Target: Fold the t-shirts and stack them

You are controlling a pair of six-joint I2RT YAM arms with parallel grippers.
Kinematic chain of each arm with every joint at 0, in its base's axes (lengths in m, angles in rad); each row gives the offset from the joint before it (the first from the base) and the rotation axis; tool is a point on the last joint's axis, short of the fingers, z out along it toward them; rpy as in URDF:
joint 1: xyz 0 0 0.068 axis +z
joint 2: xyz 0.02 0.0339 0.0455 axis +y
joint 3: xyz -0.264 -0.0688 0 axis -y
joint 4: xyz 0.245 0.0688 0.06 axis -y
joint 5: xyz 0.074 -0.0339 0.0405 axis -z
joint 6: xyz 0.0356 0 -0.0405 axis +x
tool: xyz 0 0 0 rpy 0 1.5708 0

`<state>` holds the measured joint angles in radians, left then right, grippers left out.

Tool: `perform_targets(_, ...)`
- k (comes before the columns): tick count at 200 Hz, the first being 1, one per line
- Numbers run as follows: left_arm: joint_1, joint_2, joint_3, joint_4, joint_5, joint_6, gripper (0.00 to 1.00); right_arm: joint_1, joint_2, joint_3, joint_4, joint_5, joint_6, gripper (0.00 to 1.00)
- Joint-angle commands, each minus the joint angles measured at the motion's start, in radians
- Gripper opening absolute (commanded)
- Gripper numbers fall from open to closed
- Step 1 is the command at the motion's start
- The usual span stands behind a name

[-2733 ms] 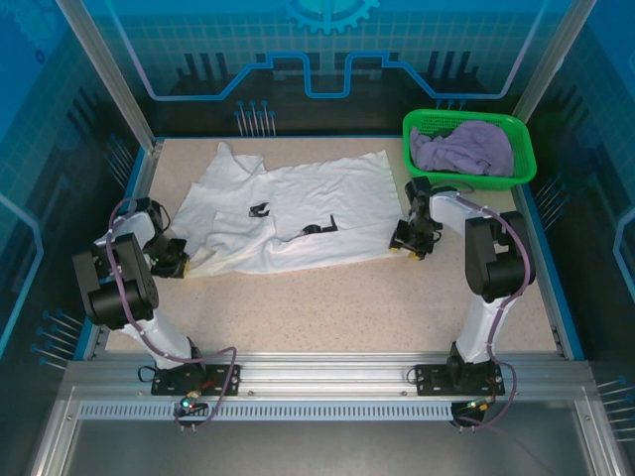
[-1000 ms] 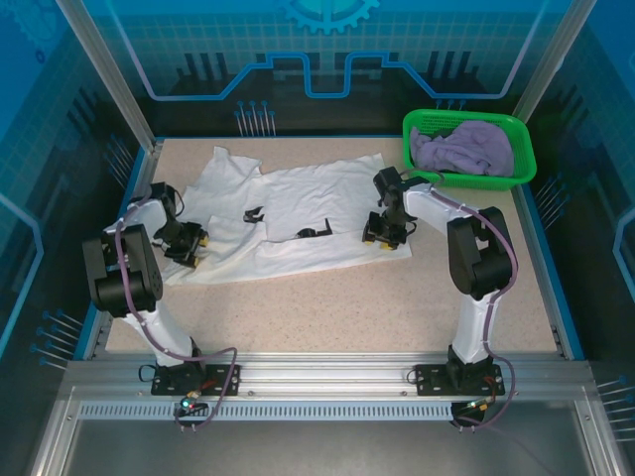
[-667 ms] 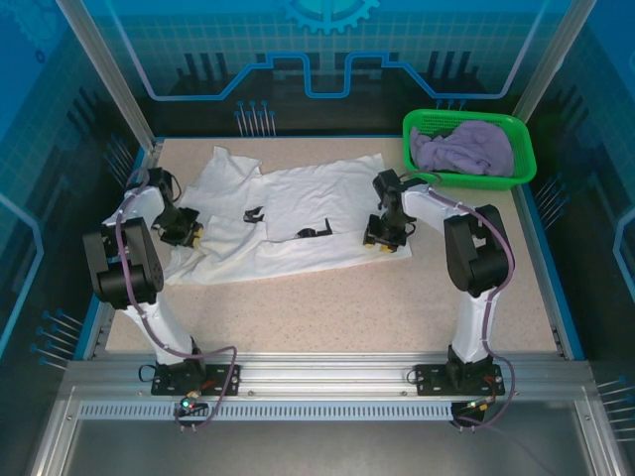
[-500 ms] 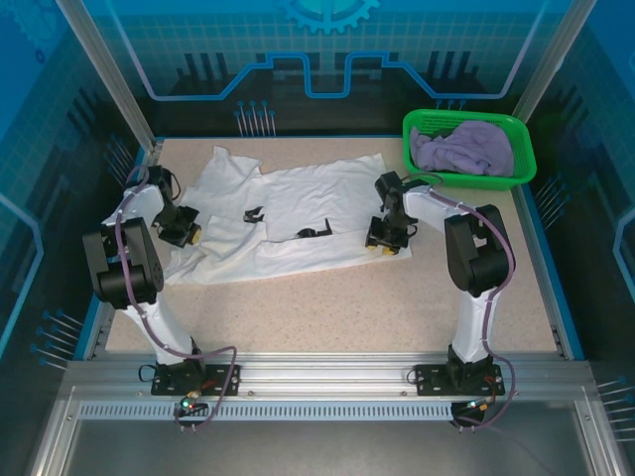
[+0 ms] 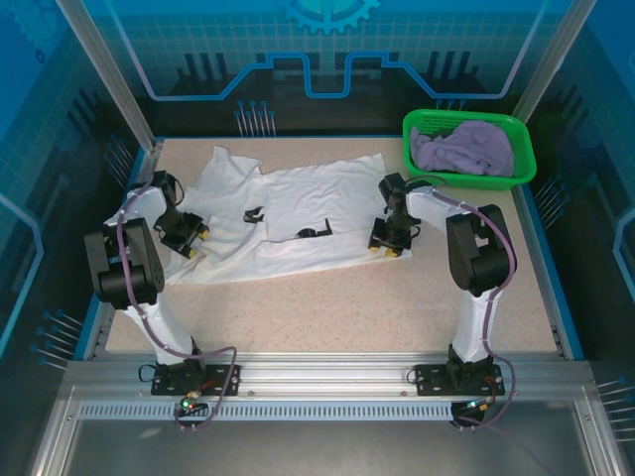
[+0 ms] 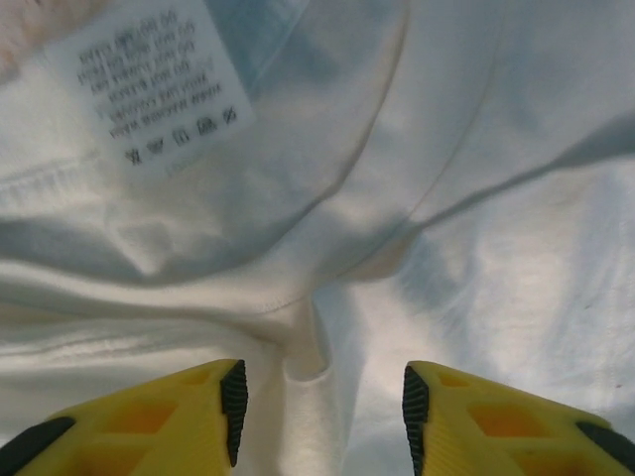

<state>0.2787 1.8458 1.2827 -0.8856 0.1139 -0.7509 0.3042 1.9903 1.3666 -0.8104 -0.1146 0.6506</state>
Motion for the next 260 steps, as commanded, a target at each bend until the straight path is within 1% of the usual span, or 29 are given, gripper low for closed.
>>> perform_targets(1, -0.018, -0.009, -0.031, 0.004, 0.046, 0.011, 0.42, -0.018, -0.008, -0.017, -0.024, -0.002, -0.003, 0.40)
perform_targets(20, -0.028, 0.013, -0.030, 0.018, 0.051, 0.002, 0.30, -0.024, -0.005, -0.018, -0.027, -0.003, -0.003, 0.40)
perform_targets(46, -0.029, 0.024, -0.004, 0.027, 0.023, 0.017, 0.09, -0.050, -0.007, -0.037, -0.021, -0.010, 0.013, 0.40)
perform_targets(65, -0.033, 0.026, 0.046, 0.029, -0.028, 0.068, 0.04, -0.071, -0.007, -0.055, -0.022, -0.012, 0.024, 0.39)
perform_targets(87, -0.053, 0.028, 0.095, 0.055, -0.068, 0.139, 0.02, -0.088, -0.006, -0.071, -0.020, -0.017, 0.029, 0.39)
perform_targets(102, -0.082, 0.033, 0.123, 0.077, -0.093, 0.185, 0.03, -0.092, -0.013, -0.078, -0.015, -0.020, 0.029, 0.39)
perform_targets(106, -0.090, 0.035, 0.129, 0.084, -0.097, 0.195, 0.05, -0.093, -0.013, -0.080, -0.015, -0.023, 0.029, 0.39)
perform_targets(121, -0.122, 0.050, 0.151, 0.107, -0.103, 0.221, 0.20, -0.093, -0.011, -0.080, -0.013, -0.026, 0.029, 0.39)
perform_targets(137, -0.148, 0.079, 0.182, 0.105, -0.118, 0.224, 0.34, -0.093, -0.009, -0.077, -0.014, -0.032, 0.029, 0.39)
perform_targets(154, -0.159, 0.093, 0.218, 0.067, -0.159, 0.199, 0.40, -0.095, -0.011, -0.075, -0.018, -0.035, 0.030, 0.40)
perform_targets(163, -0.158, 0.075, 0.229, 0.027, -0.229, 0.169, 0.51, -0.094, -0.017, -0.074, -0.022, -0.035, 0.030, 0.40)
perform_targets(172, -0.150, 0.048, 0.242, -0.023, -0.293, 0.135, 0.59, -0.095, -0.027, -0.076, -0.021, -0.033, 0.030, 0.40)
perform_targets(184, -0.128, 0.006, 0.250, -0.089, -0.341, 0.086, 0.72, -0.094, -0.044, -0.080, -0.020, -0.030, 0.029, 0.40)
perform_targets(189, -0.117, -0.012, 0.246, -0.113, -0.350, 0.063, 0.75, -0.095, -0.052, -0.082, -0.017, -0.029, 0.029, 0.40)
perform_targets(200, -0.096, -0.064, 0.212, -0.131, -0.333, 0.026, 0.75, -0.095, -0.072, -0.090, -0.007, -0.028, 0.031, 0.41)
perform_targets(217, -0.088, -0.154, 0.124, -0.113, -0.288, -0.008, 0.69, -0.095, -0.103, -0.099, 0.015, -0.032, 0.038, 0.41)
perform_targets(224, -0.088, -0.185, 0.078, -0.092, -0.248, -0.020, 0.64, -0.095, -0.110, -0.100, 0.026, -0.038, 0.040, 0.41)
perform_targets(229, -0.088, -0.202, 0.044, -0.079, -0.218, -0.035, 0.58, -0.095, -0.112, -0.100, 0.032, -0.042, 0.039, 0.41)
perform_targets(238, -0.084, -0.227, -0.025, -0.038, -0.158, -0.067, 0.45, -0.095, -0.108, -0.096, 0.036, -0.044, 0.040, 0.41)
perform_targets(243, -0.080, -0.238, -0.067, -0.004, -0.120, -0.087, 0.41, -0.095, -0.102, -0.093, 0.034, -0.043, 0.041, 0.41)
perform_targets(260, -0.056, -0.252, -0.200, 0.121, 0.006, -0.146, 0.37, -0.097, -0.081, -0.084, 0.033, -0.046, 0.044, 0.41)
